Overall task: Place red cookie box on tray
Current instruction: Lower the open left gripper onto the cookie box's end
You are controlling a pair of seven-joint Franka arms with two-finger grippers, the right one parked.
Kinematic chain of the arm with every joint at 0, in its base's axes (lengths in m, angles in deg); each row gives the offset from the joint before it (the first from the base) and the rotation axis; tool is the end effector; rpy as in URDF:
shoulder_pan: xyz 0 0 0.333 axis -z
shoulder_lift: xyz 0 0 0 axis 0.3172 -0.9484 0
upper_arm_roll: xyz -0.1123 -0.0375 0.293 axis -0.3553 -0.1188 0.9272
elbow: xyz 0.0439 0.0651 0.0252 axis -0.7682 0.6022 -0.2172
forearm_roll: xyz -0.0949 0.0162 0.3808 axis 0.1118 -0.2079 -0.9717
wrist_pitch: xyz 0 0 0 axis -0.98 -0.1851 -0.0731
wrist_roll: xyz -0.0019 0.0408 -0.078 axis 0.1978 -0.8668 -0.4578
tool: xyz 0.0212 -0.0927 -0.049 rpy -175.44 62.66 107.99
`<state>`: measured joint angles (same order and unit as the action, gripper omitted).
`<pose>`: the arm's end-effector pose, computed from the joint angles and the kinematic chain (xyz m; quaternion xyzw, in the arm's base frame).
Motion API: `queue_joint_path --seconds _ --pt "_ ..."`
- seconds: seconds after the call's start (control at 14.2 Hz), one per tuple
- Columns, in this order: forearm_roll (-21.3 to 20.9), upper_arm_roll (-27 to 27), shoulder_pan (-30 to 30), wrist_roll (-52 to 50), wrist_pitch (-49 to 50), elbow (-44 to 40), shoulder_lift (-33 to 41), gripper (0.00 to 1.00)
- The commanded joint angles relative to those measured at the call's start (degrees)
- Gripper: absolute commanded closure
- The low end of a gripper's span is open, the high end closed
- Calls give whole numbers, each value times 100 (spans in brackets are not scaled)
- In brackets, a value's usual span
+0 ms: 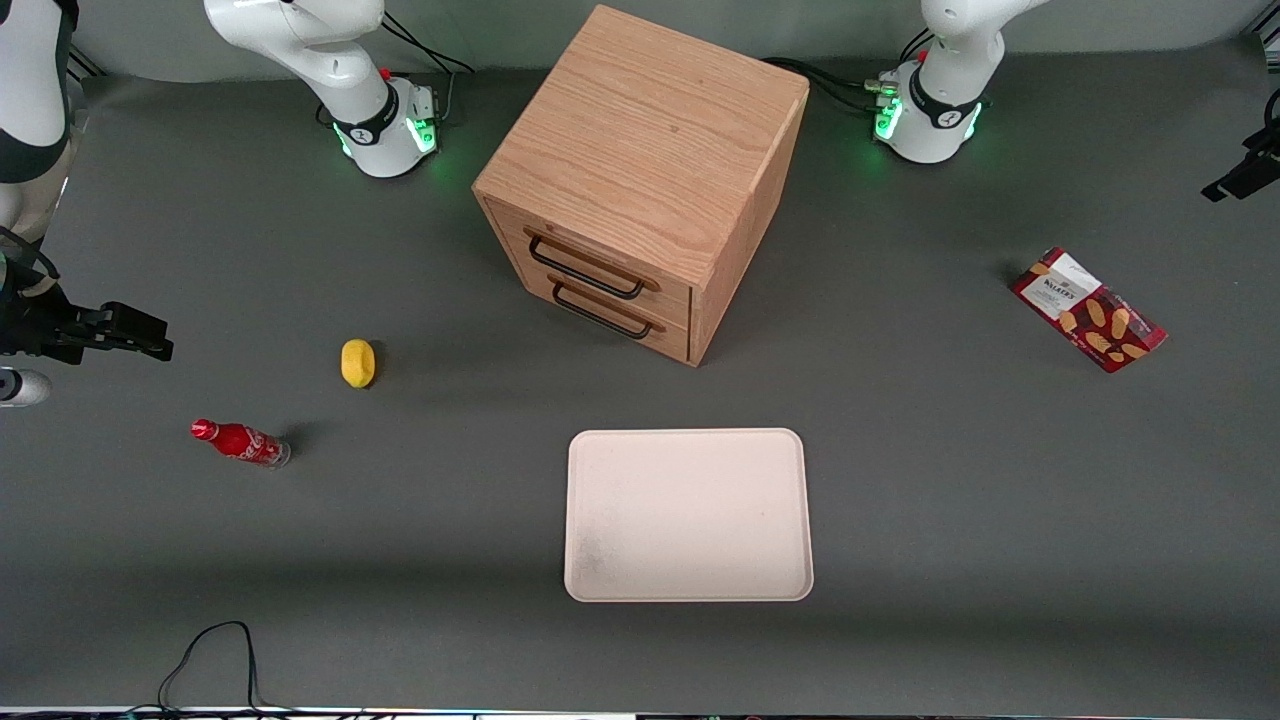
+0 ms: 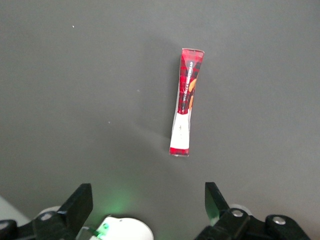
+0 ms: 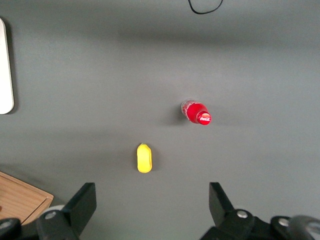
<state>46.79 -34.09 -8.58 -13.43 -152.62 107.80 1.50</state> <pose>0.3665 0.2027 0.5016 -0.9118 -0.4080 0.0444 0.0101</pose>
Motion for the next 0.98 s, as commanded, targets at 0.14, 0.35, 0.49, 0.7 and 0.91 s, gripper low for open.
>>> queue_joint_path --seconds 0.14,0.35,0.49,0.7,0.91 --pt "0 6 35 -270 -1453 1152 -108 0" --pt "114 15 44 -261 -2288 1286 -810 0" --pt "115 15 44 -252 -2850 1355 -1224 0" --pt "115 6 44 -243 -3704 1680 -1593 0" --pt "176 6 79 -243 -3943 1725 -1814 0"
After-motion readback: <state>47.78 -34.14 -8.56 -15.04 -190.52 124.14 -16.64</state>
